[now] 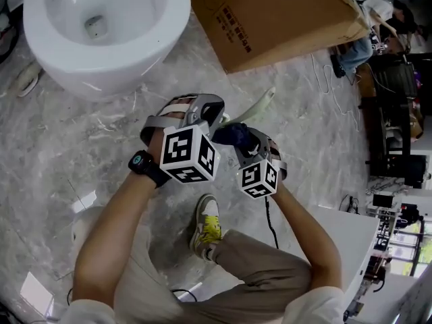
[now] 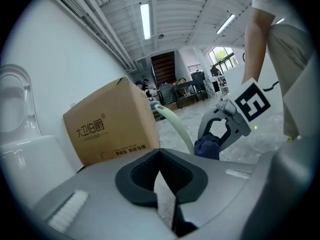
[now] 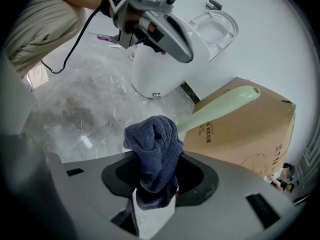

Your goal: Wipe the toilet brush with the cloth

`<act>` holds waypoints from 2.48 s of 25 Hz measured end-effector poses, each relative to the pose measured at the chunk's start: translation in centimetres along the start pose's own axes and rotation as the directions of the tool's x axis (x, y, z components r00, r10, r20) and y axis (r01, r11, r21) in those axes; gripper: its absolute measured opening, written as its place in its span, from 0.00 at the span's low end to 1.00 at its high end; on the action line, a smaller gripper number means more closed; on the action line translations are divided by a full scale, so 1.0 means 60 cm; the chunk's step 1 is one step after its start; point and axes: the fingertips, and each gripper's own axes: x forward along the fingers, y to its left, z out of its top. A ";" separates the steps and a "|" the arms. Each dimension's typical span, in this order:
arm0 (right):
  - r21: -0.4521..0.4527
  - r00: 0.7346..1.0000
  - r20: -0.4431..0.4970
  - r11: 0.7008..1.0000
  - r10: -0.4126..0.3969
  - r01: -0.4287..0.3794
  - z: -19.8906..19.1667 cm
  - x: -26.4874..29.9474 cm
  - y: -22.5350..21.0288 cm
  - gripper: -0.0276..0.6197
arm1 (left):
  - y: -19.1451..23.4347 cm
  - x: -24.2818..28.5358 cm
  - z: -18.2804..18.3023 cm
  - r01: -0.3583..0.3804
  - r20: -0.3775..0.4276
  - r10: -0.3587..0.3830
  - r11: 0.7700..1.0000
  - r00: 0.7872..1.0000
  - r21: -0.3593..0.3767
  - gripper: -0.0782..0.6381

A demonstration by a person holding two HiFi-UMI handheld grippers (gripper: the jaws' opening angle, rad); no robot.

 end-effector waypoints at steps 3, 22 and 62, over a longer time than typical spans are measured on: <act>0.038 0.999 -0.022 0.999 0.024 -0.023 -0.013 0.026 0.013 0.32 | 0.006 -0.012 -0.004 -0.004 0.005 0.004 1.000 1.000 -0.019 0.11; 0.024 0.985 -0.124 0.993 0.116 -0.114 -0.054 0.148 0.075 0.32 | 0.030 -0.029 -0.054 -0.025 -0.058 0.021 0.997 0.998 -0.067 0.11; -0.099 0.998 -0.018 0.994 -0.053 0.051 0.035 0.114 0.071 0.32 | 0.070 -0.055 -0.070 -0.042 -0.016 0.039 0.953 0.999 -0.300 0.11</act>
